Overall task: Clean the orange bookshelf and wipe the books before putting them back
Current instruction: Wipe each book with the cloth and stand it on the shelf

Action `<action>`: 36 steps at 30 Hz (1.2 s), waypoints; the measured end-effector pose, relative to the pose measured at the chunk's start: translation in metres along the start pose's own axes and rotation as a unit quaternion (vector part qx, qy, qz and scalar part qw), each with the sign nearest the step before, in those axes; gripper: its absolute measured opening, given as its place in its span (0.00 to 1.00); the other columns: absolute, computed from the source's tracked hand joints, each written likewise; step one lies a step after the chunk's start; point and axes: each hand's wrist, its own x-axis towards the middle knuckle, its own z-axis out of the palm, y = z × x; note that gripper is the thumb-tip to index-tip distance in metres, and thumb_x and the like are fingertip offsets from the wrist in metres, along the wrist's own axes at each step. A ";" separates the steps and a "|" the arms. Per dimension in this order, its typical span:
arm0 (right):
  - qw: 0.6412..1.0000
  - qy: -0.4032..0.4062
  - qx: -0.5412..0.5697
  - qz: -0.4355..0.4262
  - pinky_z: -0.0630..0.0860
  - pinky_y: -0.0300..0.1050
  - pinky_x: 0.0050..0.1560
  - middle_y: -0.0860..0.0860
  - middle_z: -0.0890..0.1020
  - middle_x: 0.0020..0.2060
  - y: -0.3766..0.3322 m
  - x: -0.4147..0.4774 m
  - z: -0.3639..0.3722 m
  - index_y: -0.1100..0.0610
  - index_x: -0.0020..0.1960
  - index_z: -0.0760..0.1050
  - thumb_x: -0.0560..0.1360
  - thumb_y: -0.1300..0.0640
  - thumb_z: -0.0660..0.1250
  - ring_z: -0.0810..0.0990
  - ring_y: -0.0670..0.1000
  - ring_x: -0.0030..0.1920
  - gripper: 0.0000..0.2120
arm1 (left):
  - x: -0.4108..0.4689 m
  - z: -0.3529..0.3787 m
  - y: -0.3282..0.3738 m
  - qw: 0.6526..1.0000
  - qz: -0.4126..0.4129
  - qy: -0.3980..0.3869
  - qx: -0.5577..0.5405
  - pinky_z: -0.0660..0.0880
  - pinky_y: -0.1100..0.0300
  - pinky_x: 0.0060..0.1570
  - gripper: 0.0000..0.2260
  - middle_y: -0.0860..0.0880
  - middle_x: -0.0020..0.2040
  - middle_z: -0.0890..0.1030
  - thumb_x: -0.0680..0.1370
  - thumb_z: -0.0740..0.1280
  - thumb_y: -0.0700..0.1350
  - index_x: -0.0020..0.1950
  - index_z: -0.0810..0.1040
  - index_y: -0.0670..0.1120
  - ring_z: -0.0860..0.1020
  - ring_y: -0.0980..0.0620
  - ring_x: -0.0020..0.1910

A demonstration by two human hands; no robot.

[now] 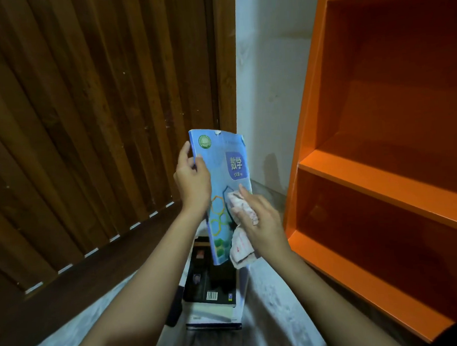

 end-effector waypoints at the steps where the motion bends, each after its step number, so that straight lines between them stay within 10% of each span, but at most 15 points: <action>1: 1.000 0.008 0.015 0.021 0.69 0.33 0.59 0.48 0.77 0.58 0.002 0.001 -0.004 0.44 0.68 0.67 0.76 0.45 0.63 0.74 0.42 0.59 0.21 | 0.001 -0.001 0.001 1.000 -0.001 0.003 -0.021 0.78 0.59 0.41 0.17 0.55 0.42 0.80 0.81 0.57 0.40 0.70 0.68 0.46 0.79 0.60 0.39; 9: 0.981 0.183 0.029 0.061 0.62 0.18 0.48 0.53 0.70 0.54 -0.020 0.050 -0.026 0.54 0.69 0.68 0.79 0.55 0.60 0.70 0.37 0.48 0.19 | -0.014 -0.012 -0.011 0.983 -0.083 -0.049 -0.154 0.79 0.60 0.38 0.15 0.51 0.47 0.82 0.81 0.59 0.40 0.67 0.72 0.49 0.82 0.56 0.42; 15: 0.980 0.138 -0.082 -0.116 0.68 0.35 0.54 0.54 0.70 0.59 -0.052 0.086 0.004 0.46 0.69 0.68 0.79 0.58 0.61 0.70 0.50 0.59 0.20 | -0.021 -0.005 0.002 0.959 -0.076 -0.121 -0.243 0.79 0.56 0.51 0.15 0.51 0.52 0.83 0.80 0.59 0.35 0.63 0.74 0.49 0.82 0.51 0.52; 21: 0.959 0.262 0.055 0.093 0.63 0.19 0.47 0.53 0.69 0.52 0.005 0.096 -0.023 0.60 0.65 0.73 0.79 0.60 0.61 0.73 0.55 0.56 0.16 | -0.010 -0.017 0.010 0.922 -0.138 -0.147 -0.332 0.81 0.54 0.47 0.13 0.47 0.53 0.84 0.80 0.61 0.37 0.61 0.75 0.49 0.82 0.50 0.50; 26: 0.964 0.251 0.046 -0.067 0.65 0.24 0.57 0.60 0.71 0.56 -0.040 0.078 -0.005 0.59 0.66 0.71 0.77 0.63 0.62 0.69 0.38 0.57 0.18 | -0.014 0.000 0.011 0.924 -0.139 -0.160 -0.317 0.76 0.46 0.57 0.15 0.44 0.57 0.82 0.80 0.59 0.36 0.65 0.73 0.45 0.80 0.43 0.56; 29: 0.965 0.198 -0.002 -0.175 0.70 0.38 0.61 0.58 0.71 0.55 -0.040 0.068 -0.003 0.60 0.66 0.72 0.75 0.68 0.64 0.70 0.44 0.59 0.19 | -0.007 -0.003 0.015 0.909 -0.147 -0.164 -0.355 0.80 0.51 0.51 0.14 0.44 0.55 0.82 0.80 0.59 0.35 0.64 0.73 0.45 0.81 0.45 0.54; 32: 0.959 0.275 0.028 -0.067 0.70 0.31 0.55 0.55 0.71 0.52 -0.012 0.080 -0.016 0.59 0.65 0.72 0.76 0.66 0.63 0.71 0.36 0.55 0.17 | -0.002 -0.009 0.018 0.900 -0.148 -0.164 -0.375 0.81 0.58 0.42 0.14 0.47 0.50 0.84 0.79 0.59 0.34 0.62 0.75 0.45 0.83 0.51 0.46; 36: 0.962 0.248 0.060 0.096 0.66 0.23 0.49 0.50 0.71 0.51 0.005 0.085 -0.026 0.58 0.64 0.75 0.79 0.59 0.62 0.75 0.51 0.55 0.14 | -0.006 -0.010 0.021 0.906 -0.163 -0.161 -0.355 0.80 0.58 0.38 0.13 0.47 0.51 0.84 0.79 0.60 0.35 0.60 0.76 0.47 0.83 0.52 0.45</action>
